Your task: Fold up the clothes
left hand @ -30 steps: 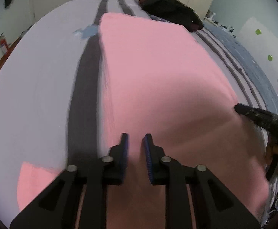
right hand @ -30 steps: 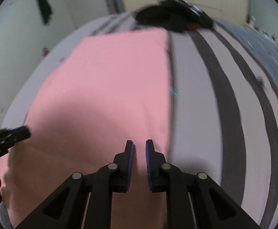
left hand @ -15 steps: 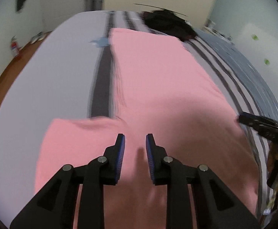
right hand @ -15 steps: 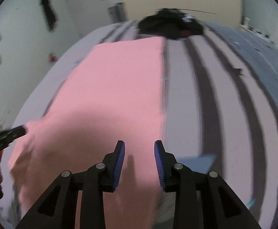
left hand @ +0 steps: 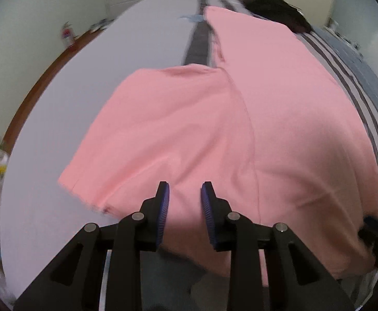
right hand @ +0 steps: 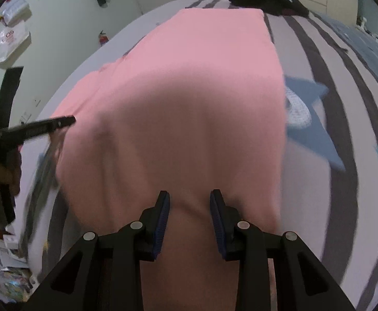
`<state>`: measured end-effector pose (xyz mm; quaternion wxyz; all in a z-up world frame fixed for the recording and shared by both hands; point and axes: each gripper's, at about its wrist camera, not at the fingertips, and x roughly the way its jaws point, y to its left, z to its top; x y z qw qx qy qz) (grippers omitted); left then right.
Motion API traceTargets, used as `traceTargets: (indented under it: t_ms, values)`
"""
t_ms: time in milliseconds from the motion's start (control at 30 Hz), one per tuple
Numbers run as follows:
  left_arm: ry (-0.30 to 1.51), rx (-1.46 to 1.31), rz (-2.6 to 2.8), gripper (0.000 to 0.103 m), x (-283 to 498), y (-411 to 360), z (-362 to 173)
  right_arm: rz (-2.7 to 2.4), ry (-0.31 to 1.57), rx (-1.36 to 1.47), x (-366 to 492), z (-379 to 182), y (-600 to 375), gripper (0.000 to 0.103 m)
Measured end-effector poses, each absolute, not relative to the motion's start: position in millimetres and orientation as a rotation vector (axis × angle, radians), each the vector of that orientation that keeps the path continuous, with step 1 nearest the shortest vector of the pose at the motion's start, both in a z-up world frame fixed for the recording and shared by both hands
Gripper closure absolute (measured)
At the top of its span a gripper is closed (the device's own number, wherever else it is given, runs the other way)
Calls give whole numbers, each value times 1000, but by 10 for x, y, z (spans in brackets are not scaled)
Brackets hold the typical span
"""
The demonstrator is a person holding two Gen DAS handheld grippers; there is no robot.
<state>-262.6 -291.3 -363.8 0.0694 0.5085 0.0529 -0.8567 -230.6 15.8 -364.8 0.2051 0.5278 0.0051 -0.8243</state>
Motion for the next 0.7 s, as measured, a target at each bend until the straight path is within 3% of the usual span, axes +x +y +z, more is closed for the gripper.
traceTargets:
  t_ms: [333,433,567,700]
  values:
    - [120,1554,-2847,79,-2464,-2166,-3617,-2372,-39,1496,-1635,-3704,440,73]
    - [160,1622,-2796,79,-2309,-2297,-3792,-2405,-43,1500,-1488,-3682,479,73]
    - [92,1608,-2851,79,-2110,-2370,-3625,-2422,-68,1504,-1361,-3531,434,73]
    - [187,1465,-2846,78,-2166,-2685,-3397,-2466,-85,1405,-1451,-3290,359,73]
